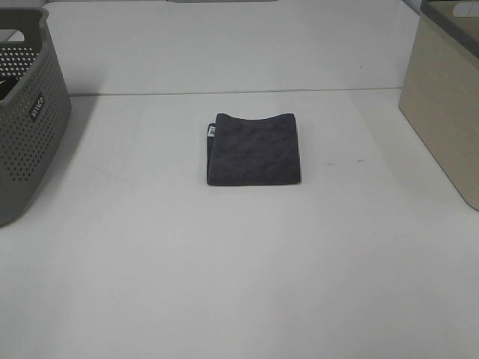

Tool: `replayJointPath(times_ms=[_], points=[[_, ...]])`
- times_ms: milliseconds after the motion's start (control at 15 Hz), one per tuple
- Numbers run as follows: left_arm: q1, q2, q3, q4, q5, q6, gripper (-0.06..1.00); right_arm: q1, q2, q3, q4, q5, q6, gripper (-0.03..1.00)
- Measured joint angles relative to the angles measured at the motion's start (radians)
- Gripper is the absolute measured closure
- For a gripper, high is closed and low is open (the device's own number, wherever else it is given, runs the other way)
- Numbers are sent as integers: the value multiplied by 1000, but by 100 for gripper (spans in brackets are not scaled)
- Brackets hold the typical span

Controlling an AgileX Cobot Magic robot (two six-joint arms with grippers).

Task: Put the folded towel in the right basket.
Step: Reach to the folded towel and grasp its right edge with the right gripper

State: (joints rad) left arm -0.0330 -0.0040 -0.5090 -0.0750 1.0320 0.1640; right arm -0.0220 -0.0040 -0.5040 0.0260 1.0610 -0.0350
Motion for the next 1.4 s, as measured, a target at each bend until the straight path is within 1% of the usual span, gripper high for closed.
replayJointPath(times_ms=[467, 533, 600, 867, 933, 1000, 1133, 1400], points=[[0, 0, 0, 0, 0, 0, -4, 0, 6, -1, -2, -3, 0, 14], [0, 0, 0, 0, 0, 0, -4, 0, 33, -11, -4, -23, 0, 15], [0, 0, 0, 0, 0, 0, -4, 0, 84, -25, -3, -79, 0, 15], [0, 0, 0, 0, 0, 0, -4, 0, 392, -113, 2, -331, 0, 17], [0, 0, 0, 0, 0, 0, -4, 0, 443, -131, 6, -361, 0, 18], [0, 0, 0, 0, 0, 0, -4, 0, 551, -170, 12, -403, 0, 19], [0, 0, 0, 0, 0, 0, -4, 0, 760, -281, 18, -437, 0, 20], [0, 0, 0, 0, 0, 0, -4, 0, 1108, -518, 22, -444, -3, 21]])
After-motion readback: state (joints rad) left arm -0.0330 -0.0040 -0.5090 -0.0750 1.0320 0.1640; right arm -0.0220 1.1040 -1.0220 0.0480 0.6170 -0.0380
